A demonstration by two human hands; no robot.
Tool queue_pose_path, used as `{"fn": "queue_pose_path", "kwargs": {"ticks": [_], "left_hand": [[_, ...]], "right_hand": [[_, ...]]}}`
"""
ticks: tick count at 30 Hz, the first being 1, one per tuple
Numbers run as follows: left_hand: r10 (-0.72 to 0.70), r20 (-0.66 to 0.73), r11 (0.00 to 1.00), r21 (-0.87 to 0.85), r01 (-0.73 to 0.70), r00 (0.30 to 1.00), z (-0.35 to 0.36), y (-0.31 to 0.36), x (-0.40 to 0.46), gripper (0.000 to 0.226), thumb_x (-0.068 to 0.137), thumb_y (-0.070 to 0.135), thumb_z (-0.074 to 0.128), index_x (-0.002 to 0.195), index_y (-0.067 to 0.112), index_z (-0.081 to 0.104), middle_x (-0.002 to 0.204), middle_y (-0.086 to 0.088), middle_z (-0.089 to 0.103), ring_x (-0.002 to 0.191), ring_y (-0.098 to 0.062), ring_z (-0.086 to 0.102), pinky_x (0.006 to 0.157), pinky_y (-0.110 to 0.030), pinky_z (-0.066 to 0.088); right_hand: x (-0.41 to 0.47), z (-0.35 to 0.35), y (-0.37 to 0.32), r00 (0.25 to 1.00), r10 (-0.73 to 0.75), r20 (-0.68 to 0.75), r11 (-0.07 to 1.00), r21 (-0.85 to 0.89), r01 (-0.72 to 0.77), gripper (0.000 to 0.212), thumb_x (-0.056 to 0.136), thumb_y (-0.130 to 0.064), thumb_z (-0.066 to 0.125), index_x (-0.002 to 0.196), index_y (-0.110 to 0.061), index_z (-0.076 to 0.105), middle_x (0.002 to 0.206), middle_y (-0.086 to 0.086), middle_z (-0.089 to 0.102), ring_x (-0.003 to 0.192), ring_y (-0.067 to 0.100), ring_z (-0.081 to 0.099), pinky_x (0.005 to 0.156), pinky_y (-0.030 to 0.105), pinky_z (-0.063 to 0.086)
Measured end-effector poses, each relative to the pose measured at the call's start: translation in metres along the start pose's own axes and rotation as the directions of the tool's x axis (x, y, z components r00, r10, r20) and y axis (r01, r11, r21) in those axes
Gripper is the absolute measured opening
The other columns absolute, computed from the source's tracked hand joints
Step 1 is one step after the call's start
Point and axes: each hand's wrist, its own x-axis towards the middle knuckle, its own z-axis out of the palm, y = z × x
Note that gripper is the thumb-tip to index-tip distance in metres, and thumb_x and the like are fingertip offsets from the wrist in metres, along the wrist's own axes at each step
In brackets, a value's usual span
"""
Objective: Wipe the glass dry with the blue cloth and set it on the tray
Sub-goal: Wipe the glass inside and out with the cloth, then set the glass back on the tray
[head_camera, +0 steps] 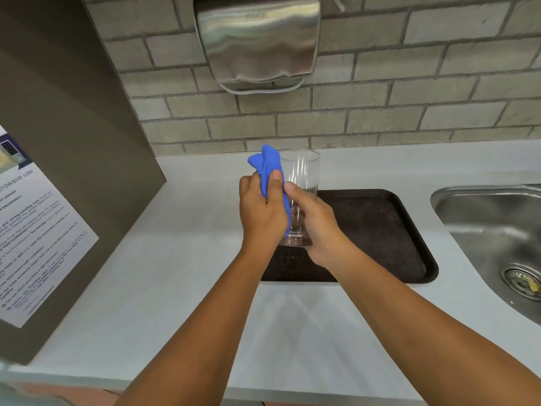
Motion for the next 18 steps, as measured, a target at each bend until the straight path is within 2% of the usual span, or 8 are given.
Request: {"fn": "queue_pose_path", "kwargs": {"ticks": [2,4,5,7,9,12,15,18], "left_hand": [[-0.221,0.066,0.961,-0.157,0.229,0.973,-0.003,0.0,0.007,0.024,0.099,0.042,0.045,0.093,0.023,0.059,0.088,-0.005,0.063,0.07,-0.011,0.063,0.062,-0.021,0.051],[-0.456,0.21,0.818,-0.284,0.5,0.865,-0.006,-0.005,0.012,0.029,0.098,0.043,0.047,0.101,0.02,0.065,0.085,-0.006,0.07,0.075,-0.023,0.07,0.068,-0.034,0.058],[-0.508,0.266,0.771,-0.285,0.57,0.819,-0.007,-0.01,0.012,0.031,0.097,0.043,0.049,0.101,0.018,0.067,0.086,-0.009,0.072,0.079,-0.027,0.071,0.075,-0.04,0.06],[-0.544,0.316,0.732,-0.276,0.623,0.778,-0.008,-0.017,0.012,0.032,0.095,0.043,0.053,0.098,0.016,0.069,0.088,-0.012,0.074,0.085,-0.032,0.072,0.082,-0.048,0.059],[-0.565,0.328,0.689,-0.319,0.651,0.757,-0.012,-0.024,0.014,0.033,0.094,0.042,0.056,0.103,0.013,0.067,0.092,-0.015,0.074,0.088,-0.033,0.072,0.082,-0.048,0.059],[-0.573,0.308,0.65,-0.395,0.65,0.76,-0.031,-0.044,0.023,0.038,0.093,0.041,0.059,0.116,0.01,0.063,0.101,-0.014,0.072,0.086,-0.027,0.071,0.077,-0.039,0.058],[-0.572,0.365,0.607,-0.414,0.679,0.734,-0.06,-0.076,0.029,0.044,0.097,0.036,0.052,0.129,0.006,0.057,0.115,-0.014,0.071,0.089,-0.025,0.071,0.068,-0.035,0.057],[-0.598,0.372,0.591,-0.395,0.704,0.71,-0.09,-0.106,0.031,0.045,0.1,0.033,0.044,0.136,0.007,0.052,0.135,-0.014,0.06,0.091,-0.024,0.067,0.054,-0.025,0.054]], "right_hand": [[0.0,-0.002,-0.003,0.998,0.023,0.053,0.998,0.064,-0.026,0.065,0.071,-0.044,0.082,0.121,-0.006,0.069,0.108,0.017,0.078,0.09,0.033,0.076,0.076,0.044,0.063],[0.001,-0.006,-0.004,0.992,0.036,0.124,0.995,0.093,-0.048,0.056,0.066,-0.046,0.077,0.109,-0.009,0.073,0.089,0.01,0.077,0.075,0.025,0.075,0.067,0.038,0.062],[0.002,-0.009,-0.004,0.989,0.037,0.144,0.995,0.09,-0.05,0.047,0.068,-0.045,0.075,0.1,-0.011,0.075,0.08,0.006,0.075,0.069,0.021,0.074,0.064,0.035,0.06],[0.005,-0.012,-0.001,0.988,0.042,0.146,0.995,0.079,-0.054,0.026,0.082,-0.039,0.07,0.089,-0.014,0.073,0.069,0.002,0.072,0.059,0.017,0.071,0.059,0.031,0.058],[0.01,-0.017,0.002,0.995,0.038,0.093,0.997,0.067,-0.045,0.02,0.086,-0.033,0.071,0.087,-0.014,0.071,0.067,0.002,0.069,0.055,0.015,0.068,0.059,0.03,0.056],[0.024,-0.028,0.004,0.998,-0.049,-0.033,0.999,-0.021,0.049,0.029,0.071,-0.03,0.08,0.09,-0.012,0.067,0.077,0.008,0.065,0.065,0.022,0.064,0.074,0.04,0.053],[0.042,-0.047,0.008,0.987,-0.133,-0.094,0.965,-0.238,0.108,0.031,0.08,-0.021,0.081,0.103,-0.014,0.063,0.097,0.01,0.068,0.095,0.036,0.068,0.092,0.046,0.054],[0.058,-0.061,0.017,0.98,-0.144,-0.138,0.919,-0.386,0.08,0.046,0.078,-0.019,0.084,0.117,-0.014,0.06,0.103,0.006,0.069,0.097,0.022,0.069,0.082,0.036,0.057]]}}
